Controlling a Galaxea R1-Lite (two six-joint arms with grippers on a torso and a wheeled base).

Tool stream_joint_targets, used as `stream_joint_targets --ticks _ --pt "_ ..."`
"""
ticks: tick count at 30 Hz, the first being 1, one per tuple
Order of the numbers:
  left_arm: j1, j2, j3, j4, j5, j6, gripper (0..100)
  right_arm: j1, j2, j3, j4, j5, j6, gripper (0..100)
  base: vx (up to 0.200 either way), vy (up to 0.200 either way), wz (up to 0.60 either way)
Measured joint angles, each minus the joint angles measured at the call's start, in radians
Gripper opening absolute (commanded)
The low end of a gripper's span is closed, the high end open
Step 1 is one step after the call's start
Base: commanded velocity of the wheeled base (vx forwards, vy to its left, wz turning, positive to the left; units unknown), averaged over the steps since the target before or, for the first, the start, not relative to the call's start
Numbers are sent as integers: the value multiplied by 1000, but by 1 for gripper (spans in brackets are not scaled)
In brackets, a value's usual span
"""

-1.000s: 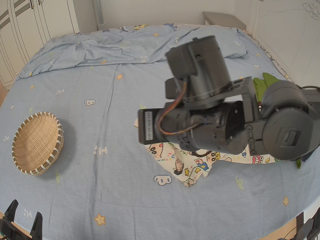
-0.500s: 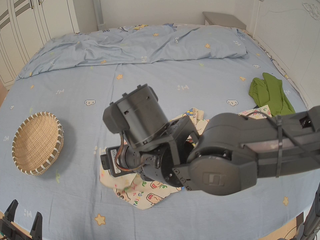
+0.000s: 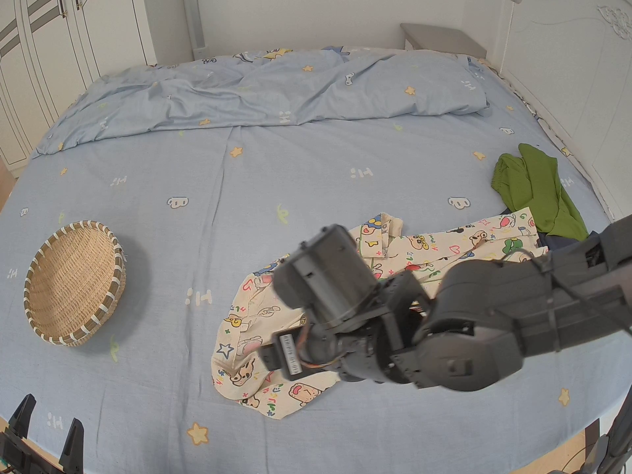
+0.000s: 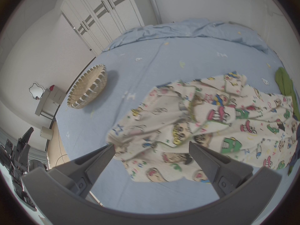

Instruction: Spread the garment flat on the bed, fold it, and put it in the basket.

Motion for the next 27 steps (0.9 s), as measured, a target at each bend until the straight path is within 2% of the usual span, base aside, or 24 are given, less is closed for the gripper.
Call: stream_joint_targets --ticks 5,10,18,23,27 --pt "0 0 0 0 -1 1 100 -105 -136 234 -109 82 -1 100 0 0 0" --pt "1 0 0 0 -3 10 100 -250 -337 494 -251 183 -3 100 0 0 0" --pt "-6 11 0 -4 -14 76 100 -476 -629 785 -536 278 0 100 0 0 0" --pt "1 5 0 -25 -22 102 100 -523 -701 835 -609 289 -3 100 0 0 0" --pt "0 8 -35 -64 -16 81 100 -533 -718 845 -618 290 -5 100 0 0 0"
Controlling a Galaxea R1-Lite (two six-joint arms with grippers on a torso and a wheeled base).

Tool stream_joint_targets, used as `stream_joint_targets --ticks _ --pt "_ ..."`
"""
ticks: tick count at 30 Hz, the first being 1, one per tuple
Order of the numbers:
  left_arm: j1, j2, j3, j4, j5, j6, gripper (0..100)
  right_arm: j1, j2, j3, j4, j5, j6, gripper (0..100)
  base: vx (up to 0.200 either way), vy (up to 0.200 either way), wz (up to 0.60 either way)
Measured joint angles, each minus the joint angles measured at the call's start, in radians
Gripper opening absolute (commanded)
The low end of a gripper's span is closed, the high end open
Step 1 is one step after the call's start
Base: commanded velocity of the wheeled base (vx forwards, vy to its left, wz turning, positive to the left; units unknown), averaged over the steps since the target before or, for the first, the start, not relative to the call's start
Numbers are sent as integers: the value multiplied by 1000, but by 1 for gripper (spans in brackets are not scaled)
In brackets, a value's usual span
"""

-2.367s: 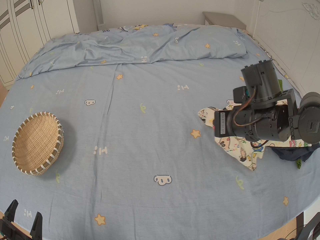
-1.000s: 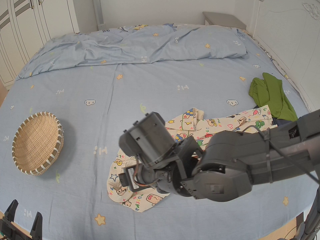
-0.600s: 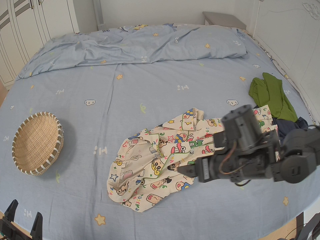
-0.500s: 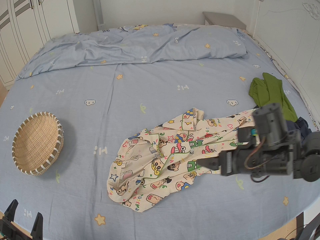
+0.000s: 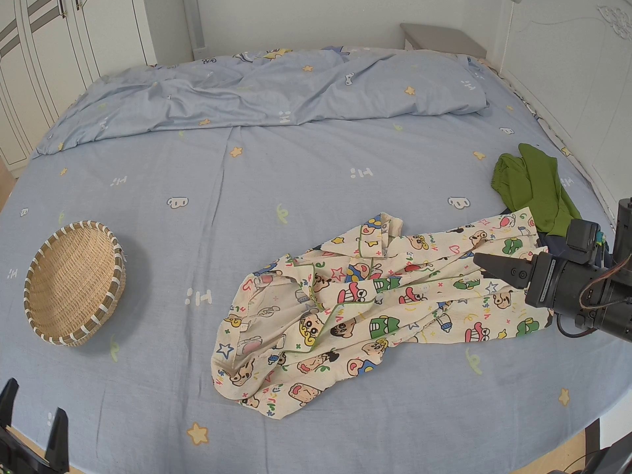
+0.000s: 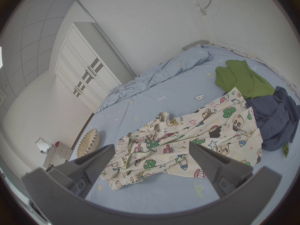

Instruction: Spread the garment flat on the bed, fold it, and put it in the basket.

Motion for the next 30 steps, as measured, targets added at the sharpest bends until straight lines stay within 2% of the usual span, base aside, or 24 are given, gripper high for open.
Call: stream_joint_targets --ticks 5,9,13,19,24,27,30 --pt "-4 60 -176 41 -16 -39 100 -4 2 0 -17 1 -5 100 0 0 0" --pt "-8 161 -356 126 -131 -80 100 -10 17 -7 -63 1 -8 100 0 0 0" --pt "-19 318 -477 153 -249 -174 100 -22 39 -12 -120 2 -12 100 0 0 0" --pt "-72 599 -556 126 -366 -295 100 -49 63 -17 -121 10 -48 100 0 0 0" --pt "-149 842 -587 105 -434 -364 100 -66 62 -30 -9 19 -111 100 0 0 0" --pt "-197 991 -596 97 -464 -368 100 -73 54 -44 67 24 -147 100 0 0 0" --pt "-239 1135 -592 84 -483 -325 100 -79 46 -57 132 29 -177 100 0 0 0"
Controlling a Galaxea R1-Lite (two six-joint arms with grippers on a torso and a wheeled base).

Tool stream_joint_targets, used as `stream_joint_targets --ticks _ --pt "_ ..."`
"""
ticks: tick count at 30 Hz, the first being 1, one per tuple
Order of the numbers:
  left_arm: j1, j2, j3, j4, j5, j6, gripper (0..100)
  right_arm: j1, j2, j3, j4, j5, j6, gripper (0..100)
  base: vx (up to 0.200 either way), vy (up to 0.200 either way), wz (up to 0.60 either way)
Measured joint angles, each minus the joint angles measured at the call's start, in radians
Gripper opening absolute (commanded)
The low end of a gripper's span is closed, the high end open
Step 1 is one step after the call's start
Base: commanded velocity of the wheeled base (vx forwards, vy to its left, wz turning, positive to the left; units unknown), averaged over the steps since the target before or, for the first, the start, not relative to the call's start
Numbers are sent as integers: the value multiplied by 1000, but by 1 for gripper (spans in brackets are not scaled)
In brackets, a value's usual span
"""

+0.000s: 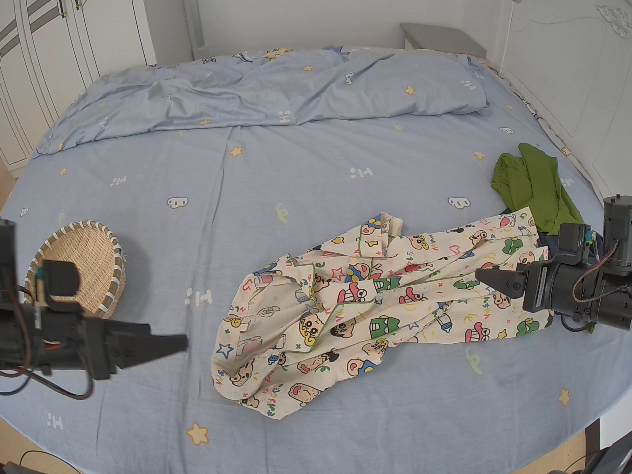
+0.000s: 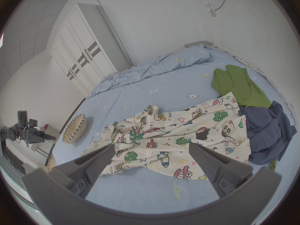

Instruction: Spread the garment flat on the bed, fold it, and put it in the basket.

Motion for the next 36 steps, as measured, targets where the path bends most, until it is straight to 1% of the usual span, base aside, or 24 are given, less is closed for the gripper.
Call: stream_joint_targets --ticks 2,5,7,9,12,17,24,27,33,36 --pt "-21 82 13 -9 5 63 100 -2 -5 -6 25 2 -12 100 0 0 0" --pt "-45 183 39 -29 36 203 100 -2 -9 -13 52 4 -27 100 0 0 0" --pt "-58 239 56 -59 85 271 100 0 -10 -16 66 5 -35 100 0 0 0" --pt "-68 283 70 -96 140 300 100 3 -11 -18 75 7 -40 100 0 0 0" --pt "-82 333 86 -163 183 287 100 6 -12 -21 89 8 -47 100 0 0 0" --pt "-109 391 98 -197 220 276 100 10 -14 -23 93 8 -51 100 0 0 0" --pt "-164 461 80 -222 308 279 100 10 -15 -23 92 8 -49 100 0 0 0" --pt "-173 502 72 -282 356 281 100 11 -15 -20 92 8 -49 100 0 0 0" --pt "-191 562 69 -380 373 269 100 13 -15 -18 91 8 -48 100 0 0 0" --pt "-204 583 67 -393 373 267 100 19 -14 -17 91 7 -47 100 0 0 0"
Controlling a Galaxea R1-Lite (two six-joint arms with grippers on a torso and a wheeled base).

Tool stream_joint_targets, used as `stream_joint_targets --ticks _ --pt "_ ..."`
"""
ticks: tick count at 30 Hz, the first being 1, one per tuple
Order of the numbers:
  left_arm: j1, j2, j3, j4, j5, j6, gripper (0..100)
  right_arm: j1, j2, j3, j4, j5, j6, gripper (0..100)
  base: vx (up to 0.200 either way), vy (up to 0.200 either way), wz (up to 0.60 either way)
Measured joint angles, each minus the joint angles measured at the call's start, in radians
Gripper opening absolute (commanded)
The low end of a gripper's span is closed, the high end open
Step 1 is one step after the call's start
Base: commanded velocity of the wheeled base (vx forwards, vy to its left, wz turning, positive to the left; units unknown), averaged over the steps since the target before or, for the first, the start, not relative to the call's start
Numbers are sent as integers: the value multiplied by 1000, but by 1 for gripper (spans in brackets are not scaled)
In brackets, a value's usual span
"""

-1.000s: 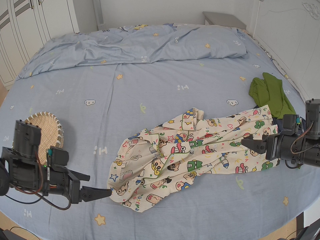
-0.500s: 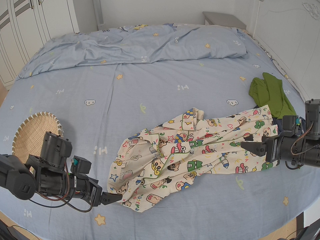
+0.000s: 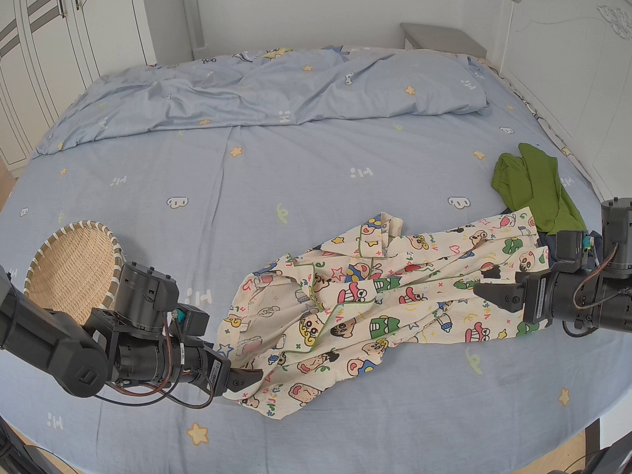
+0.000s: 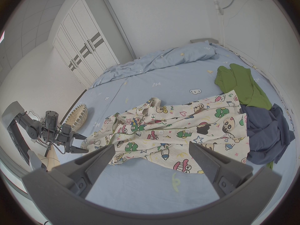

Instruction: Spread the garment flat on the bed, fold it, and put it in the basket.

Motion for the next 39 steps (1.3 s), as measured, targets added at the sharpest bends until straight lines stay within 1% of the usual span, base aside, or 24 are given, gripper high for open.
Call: stream_joint_targets --ticks 3,4,8,15,20,23,27,32,33,36,39 --pt "-7 21 -5 -20 0 -6 100 2 0 0 0 0 0 100 0 0 0" --pt "-9 29 -8 -25 0 -11 0 3 0 0 0 0 0 100 0 0 0" --pt "-13 53 -13 -46 0 -53 0 4 1 0 0 -1 0 100 0 0 0" --pt "-12 72 -30 -86 -4 -192 0 4 1 3 0 -2 -3 100 0 0 0" --pt "9 76 -48 -90 -5 -217 0 5 1 4 0 -2 -4 100 0 0 0" --pt "31 76 -71 -91 -6 -269 0 7 2 5 0 -2 -3 100 0 0 0" --pt "89 74 -125 -93 -7 -359 0 13 1 5 0 -2 -1 100 0 0 0" --pt "209 74 -203 -108 -9 -426 0 22 2 5 0 -1 2 100 0 0 0" --pt "242 75 -222 -124 -12 -450 0 24 2 5 0 -1 3 100 0 0 0" --pt "306 81 -262 -204 -33 -517 0 29 2 5 0 -2 3 100 0 0 0" --pt "344 95 -284 -302 -58 -571 0 32 2 5 0 -3 4 100 0 0 0"
